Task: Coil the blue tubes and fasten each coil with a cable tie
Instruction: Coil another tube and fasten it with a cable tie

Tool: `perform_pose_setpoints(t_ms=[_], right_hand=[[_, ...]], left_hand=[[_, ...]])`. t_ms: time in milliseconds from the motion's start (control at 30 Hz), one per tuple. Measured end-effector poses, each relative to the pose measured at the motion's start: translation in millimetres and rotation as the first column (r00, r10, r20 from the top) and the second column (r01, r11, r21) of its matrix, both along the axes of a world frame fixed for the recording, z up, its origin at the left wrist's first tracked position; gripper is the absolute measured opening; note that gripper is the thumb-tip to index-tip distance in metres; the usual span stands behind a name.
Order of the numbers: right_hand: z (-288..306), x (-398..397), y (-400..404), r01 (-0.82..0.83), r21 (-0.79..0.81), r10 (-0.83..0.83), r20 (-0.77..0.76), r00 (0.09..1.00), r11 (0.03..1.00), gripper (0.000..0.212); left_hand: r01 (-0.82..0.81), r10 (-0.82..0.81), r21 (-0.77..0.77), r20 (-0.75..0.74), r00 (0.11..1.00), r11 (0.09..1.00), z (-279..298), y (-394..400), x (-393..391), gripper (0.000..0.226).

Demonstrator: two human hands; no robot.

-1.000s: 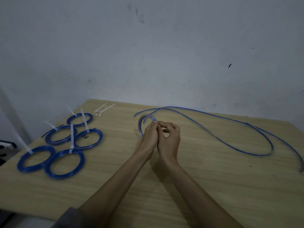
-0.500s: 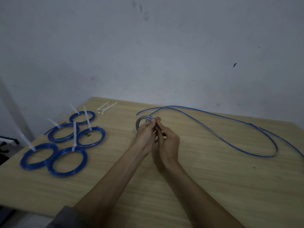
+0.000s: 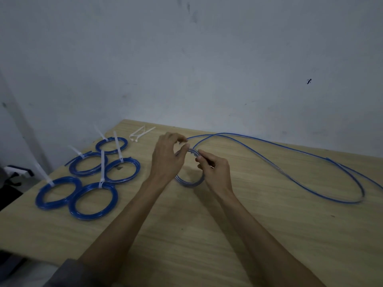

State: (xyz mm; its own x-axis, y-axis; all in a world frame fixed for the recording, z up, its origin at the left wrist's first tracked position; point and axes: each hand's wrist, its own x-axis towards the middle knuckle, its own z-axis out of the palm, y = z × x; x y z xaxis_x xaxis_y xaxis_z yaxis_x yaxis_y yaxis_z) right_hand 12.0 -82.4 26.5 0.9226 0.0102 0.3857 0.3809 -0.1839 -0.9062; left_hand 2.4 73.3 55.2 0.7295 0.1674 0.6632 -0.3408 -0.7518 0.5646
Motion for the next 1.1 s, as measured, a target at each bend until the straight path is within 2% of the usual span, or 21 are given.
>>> perform_pose_setpoints(t_ms=[33, 67, 133, 167, 267, 400, 467, 633, 900, 1100], right_hand=[[3, 1, 0, -0.035, 0.02, 0.035, -0.014, 0.999, 0.999, 0.026], [6, 1, 0, -0.064, 0.038, 0.065, -0.025, 0.998, 0.997, 0.026], [11, 3, 1, -0.11, 0.056, 0.112, -0.031, 0.993, 0.992, 0.024], [13, 4, 2, -0.126, 0.056, 0.128, -0.037, 0.991, 0.99, 0.024], [15, 10, 6, -0.153, 0.066, 0.157, -0.073, 0.985, 0.986, 0.024], [19, 19, 17, -0.193, 0.129, 0.207, -0.112, 0.972, 0.973, 0.02], [20, 23, 24, -0.206, 0.103, 0.217, -0.104, 0.971, 0.973, 0.019], [24, 37, 47, -0.253, 0.04, 0.256, -0.092, 0.962, 0.967, 0.018], [26, 62, 86, -0.341, 0.041, 0.344, -0.106, 0.933, 0.939, 0.016], [33, 84, 119, -0.405, 0.124, 0.419, -0.137, 0.897, 0.906, 0.009]], left_hand=[[0.024, -0.022, 0.099, -0.015, 1.0, 0.995, 0, 8, 3, 0.023], [0.098, -0.086, 0.126, -0.099, 0.991, 0.987, 1, 15, 7, 0.03], [0.251, -0.236, 0.018, -0.287, 0.929, 0.968, 5, 22, 9, 0.028], [0.304, -0.297, -0.027, -0.317, 0.901, 0.952, 5, 24, 9, 0.022], [0.365, -0.372, -0.078, -0.288, 0.883, 0.928, 8, 32, 8, 0.017], [0.359, -0.467, -0.356, -0.29, 0.835, 0.863, 9, 45, 8, 0.016], [0.332, -0.479, -0.437, -0.285, 0.83, 0.836, 8, 52, 9, 0.017], [0.295, -0.488, -0.5, -0.313, 0.815, 0.814, 7, 78, 16, 0.017], [0.279, -0.407, -0.333, -0.426, 0.808, 0.901, 18, 115, 26, 0.022], [0.214, -0.354, -0.341, -0.429, 0.831, 0.915, 29, 143, 39, 0.017]])
